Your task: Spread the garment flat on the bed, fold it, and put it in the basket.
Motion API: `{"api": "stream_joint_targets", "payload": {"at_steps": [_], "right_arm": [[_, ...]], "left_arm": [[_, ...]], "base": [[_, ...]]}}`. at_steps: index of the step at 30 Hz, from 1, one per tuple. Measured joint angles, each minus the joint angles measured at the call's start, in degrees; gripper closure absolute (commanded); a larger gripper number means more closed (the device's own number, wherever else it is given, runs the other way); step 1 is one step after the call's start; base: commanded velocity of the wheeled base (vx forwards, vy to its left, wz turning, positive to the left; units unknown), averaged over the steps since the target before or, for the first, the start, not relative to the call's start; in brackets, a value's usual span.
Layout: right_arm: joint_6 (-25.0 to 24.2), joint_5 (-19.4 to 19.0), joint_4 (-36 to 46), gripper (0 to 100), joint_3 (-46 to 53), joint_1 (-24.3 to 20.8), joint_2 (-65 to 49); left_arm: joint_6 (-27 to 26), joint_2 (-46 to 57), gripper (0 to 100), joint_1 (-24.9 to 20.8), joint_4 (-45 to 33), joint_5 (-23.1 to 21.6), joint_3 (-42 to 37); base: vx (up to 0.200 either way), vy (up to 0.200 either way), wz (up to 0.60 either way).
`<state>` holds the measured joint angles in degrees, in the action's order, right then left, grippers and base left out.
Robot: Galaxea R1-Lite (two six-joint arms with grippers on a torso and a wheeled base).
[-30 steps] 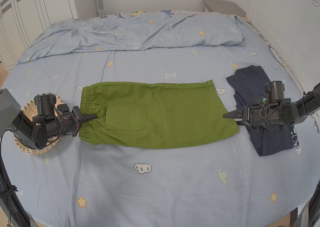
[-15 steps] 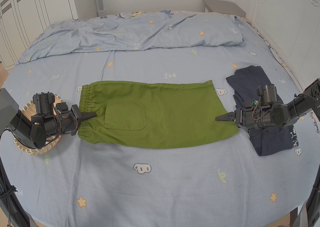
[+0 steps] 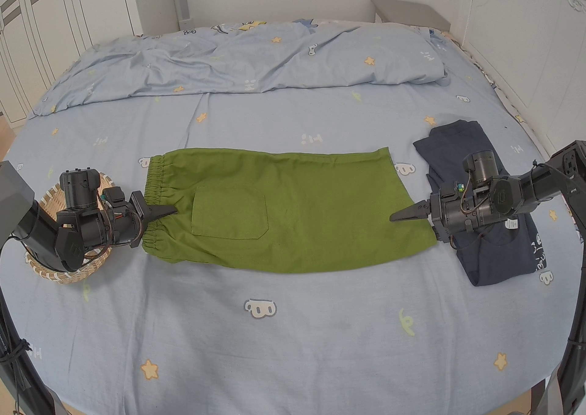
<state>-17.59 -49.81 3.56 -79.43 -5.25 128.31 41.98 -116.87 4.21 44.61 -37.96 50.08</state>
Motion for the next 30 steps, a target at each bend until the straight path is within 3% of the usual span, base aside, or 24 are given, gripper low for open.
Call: {"api": "stream_joint_targets", "payload": {"at_steps": [3,15,23,30], "right_arm": [[-0.13,-1.65,2.4,100,-1.71,0.41,0.77],[0.13,-1.97,3.15,100,-3.54,1.56,2.79],[0.49,-1.91,3.11,100,1.21,2.34,-2.71],[1.89,-1.89,2.86,100,11.61,2.67,-11.5]], "left_arm": [[0.0,-0.02,100,0.0,0.01,0.0,0.0],[0.0,0.0,100,0.12,-0.9,-0.05,0.16],[-1.21,1.57,100,0.74,-10.56,-0.85,1.93],[-6.27,5.29,100,1.02,-18.77,-1.23,1.21]], "base": [[0.0,0.0,0.0],[0.0,0.0,0.0],[0.0,0.0,0.0],[0.0,0.0,0.0]]}}
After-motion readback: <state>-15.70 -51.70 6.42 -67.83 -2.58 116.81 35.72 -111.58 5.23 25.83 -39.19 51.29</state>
